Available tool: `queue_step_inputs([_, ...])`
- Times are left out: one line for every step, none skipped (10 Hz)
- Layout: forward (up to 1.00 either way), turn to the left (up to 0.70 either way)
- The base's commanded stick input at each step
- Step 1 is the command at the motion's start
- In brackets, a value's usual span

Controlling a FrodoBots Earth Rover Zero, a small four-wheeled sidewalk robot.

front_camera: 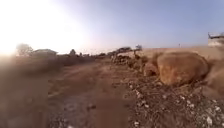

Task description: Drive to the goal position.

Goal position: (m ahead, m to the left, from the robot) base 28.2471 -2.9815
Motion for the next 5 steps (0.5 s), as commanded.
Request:
queue_step_inputs([0.69, 0.0])
queue_step_inputs([0.69, 0.0])
queue_step_inputs([0.69, 0.0])
queue_step_inputs([0.69, -0.09])
queue_step_inputs([0.69, -0.34])
